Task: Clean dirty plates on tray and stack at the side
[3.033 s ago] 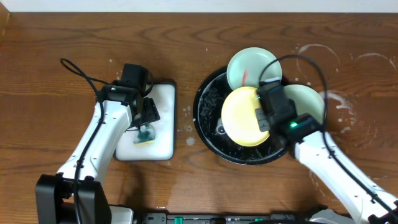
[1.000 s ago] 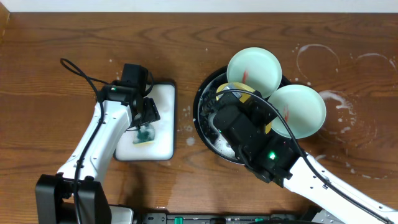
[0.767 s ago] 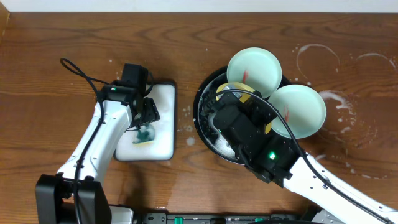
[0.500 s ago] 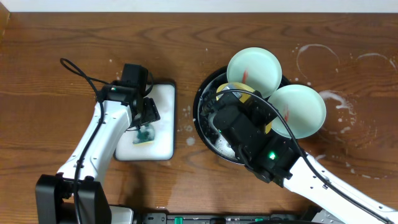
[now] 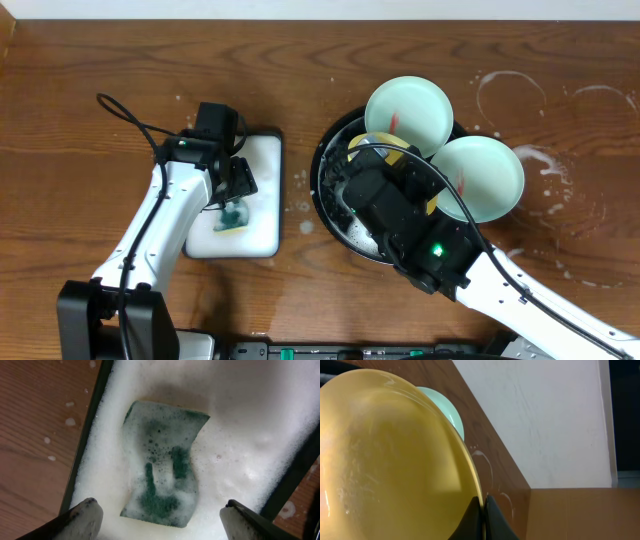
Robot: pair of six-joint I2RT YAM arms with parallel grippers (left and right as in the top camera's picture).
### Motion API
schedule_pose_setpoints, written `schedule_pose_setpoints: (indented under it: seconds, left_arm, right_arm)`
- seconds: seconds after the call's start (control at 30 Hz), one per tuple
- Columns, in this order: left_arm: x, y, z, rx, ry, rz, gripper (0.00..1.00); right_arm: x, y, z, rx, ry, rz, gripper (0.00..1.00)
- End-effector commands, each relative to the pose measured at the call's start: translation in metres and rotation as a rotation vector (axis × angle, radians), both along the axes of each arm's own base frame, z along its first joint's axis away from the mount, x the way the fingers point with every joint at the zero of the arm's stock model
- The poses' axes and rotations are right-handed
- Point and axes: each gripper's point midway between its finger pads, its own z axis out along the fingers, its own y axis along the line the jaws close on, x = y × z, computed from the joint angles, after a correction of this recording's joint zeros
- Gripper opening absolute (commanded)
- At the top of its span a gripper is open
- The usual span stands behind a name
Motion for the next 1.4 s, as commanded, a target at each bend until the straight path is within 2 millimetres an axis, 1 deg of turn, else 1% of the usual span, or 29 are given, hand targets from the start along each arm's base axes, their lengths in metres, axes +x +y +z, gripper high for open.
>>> schedule_pose_setpoints:
  seconds: [0.0,0.13,0.23,0.4,0.63,0.8,0.9,1.0,1.07,1.27,1.37]
  left_arm:
    - [0.000,0.002,0.001,0.008,0.000,0.004,0.81]
    - [0.000,0.002,0.001,0.008,0.000,0.004,0.82]
    - [0.000,0.002,0.001,0.008,0.000,0.004,0.82]
    - [0.000,0.002,0.001,0.008,0.000,0.004,0.82]
    - [0.000,0.002,0.001,0.009,0.000,0.004,0.82]
    - [0.000,0.002,0.001,0.008,0.000,0.004,0.82]
    - [0.000,0.002,0.001,0.008,0.000,0.004,0.82]
    - [0.000,0.002,0.001,0.008,0.000,0.004,0.82]
    - [0.000,0.002,0.001,0.009,0.000,0.004,0.82]
    - [0.000,0.002,0.001,0.008,0.000,0.004,0.82]
    - [0.000,0.002,0.001,0.008,0.000,0.004,0.82]
  right_arm:
    - [0.001,-0.002,0.017,0.061,-0.053,-0.041,0.01]
    - [0.003,-0.014,0.013,0.176,-0.066,-0.131,0.01]
    - [0.005,-0.024,0.004,0.241,-0.040,-0.185,0.01]
    - [0.008,-0.028,-0.011,0.295,0.045,-0.181,0.01]
    - [0.008,-0.029,-0.012,0.279,0.052,-0.177,0.01]
    - [0.008,-0.040,-0.006,0.223,0.015,-0.214,0.01]
    - [0.008,-0.040,-0.005,0.201,0.016,-0.202,0.01]
    - [0.005,-0.032,-0.005,0.142,0.031,-0.150,0.01]
    - [0.003,-0.028,0.001,0.097,0.007,-0.130,0.01]
    - [-0.013,-0.013,0.035,-0.044,-0.160,-0.125,0.01]
    - [-0.018,-0.012,0.047,-0.070,-0.217,-0.145,0.01]
